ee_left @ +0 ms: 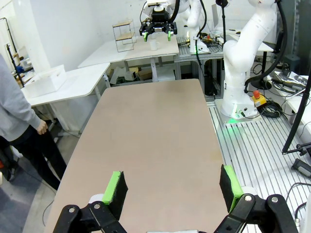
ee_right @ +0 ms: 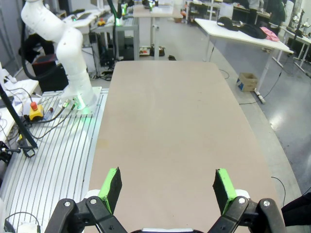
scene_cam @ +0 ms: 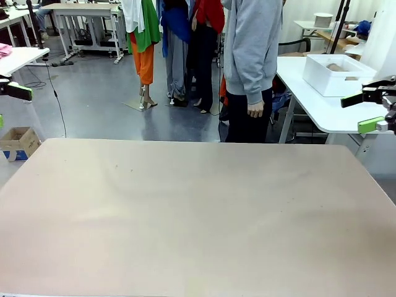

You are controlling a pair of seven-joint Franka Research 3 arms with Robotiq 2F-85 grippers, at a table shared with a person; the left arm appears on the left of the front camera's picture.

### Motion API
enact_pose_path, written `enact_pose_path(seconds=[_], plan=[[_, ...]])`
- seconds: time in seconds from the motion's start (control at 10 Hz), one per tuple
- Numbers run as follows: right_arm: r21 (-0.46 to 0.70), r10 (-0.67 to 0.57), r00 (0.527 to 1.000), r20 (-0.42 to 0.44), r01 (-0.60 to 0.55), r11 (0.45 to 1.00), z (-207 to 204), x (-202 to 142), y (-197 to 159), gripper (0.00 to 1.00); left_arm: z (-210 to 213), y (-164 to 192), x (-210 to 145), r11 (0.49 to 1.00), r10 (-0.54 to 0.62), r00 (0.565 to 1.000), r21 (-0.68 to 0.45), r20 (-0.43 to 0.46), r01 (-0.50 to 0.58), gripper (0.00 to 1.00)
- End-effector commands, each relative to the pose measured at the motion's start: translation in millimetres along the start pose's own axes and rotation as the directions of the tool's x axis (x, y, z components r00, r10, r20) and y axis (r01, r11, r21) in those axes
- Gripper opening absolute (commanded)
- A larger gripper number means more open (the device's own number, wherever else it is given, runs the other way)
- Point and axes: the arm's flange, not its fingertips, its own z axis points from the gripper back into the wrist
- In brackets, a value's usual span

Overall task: Stack the cups and store them in the basket.
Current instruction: Place the stack of Reusable plastic cups into the Pantry Basket.

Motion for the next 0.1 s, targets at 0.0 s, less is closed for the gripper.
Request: enact_pose_path(seconds=[0.0], plan=[[-0.004, -0.022, 1.000, 0.021, 0.022, 1.000, 0.9, 6.1, -0.5, 1.00, 0.0, -0.5, 2.4, 1.000, 0.006, 1.000, -0.001, 0.013, -0.006, 1.00]])
